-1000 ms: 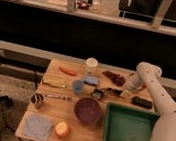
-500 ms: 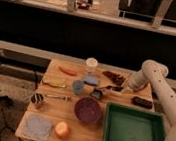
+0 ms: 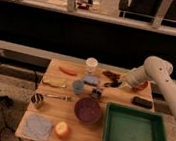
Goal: Wipe purple bowl with brush
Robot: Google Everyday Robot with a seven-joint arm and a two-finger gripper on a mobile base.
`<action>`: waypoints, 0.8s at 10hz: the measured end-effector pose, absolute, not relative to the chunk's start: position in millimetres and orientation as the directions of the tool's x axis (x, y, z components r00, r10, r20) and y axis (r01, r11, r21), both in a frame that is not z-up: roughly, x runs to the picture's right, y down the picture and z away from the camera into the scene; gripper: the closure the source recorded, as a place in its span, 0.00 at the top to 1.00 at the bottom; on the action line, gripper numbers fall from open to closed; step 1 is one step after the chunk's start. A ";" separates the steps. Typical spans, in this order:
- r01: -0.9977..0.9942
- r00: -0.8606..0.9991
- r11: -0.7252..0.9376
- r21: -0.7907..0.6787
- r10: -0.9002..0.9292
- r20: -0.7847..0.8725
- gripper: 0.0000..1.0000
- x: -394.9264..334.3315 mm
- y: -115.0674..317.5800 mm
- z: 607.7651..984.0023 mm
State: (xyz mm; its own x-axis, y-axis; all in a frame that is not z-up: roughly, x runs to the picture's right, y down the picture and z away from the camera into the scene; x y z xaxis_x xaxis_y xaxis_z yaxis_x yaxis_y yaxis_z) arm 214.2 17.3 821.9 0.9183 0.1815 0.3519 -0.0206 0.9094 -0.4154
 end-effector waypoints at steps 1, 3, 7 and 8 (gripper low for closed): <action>-0.003 0.917 0.920 -0.391 0.158 0.366 0.00 206.2 15.5 812.1; 0.034 0.917 0.941 -0.336 0.105 0.385 0.00 189.5 10.9 792.2; 0.083 0.917 0.966 -0.243 0.021 0.397 0.00 167.6 1.9 768.2; 0.090 0.918 0.970 -0.226 0.007 0.396 0.00 163.9 0.2 763.6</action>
State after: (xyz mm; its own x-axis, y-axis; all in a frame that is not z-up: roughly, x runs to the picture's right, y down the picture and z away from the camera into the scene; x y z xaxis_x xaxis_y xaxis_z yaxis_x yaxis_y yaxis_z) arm 163.9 0.2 763.6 0.9183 0.0072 0.3959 0.0898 0.9700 -0.2259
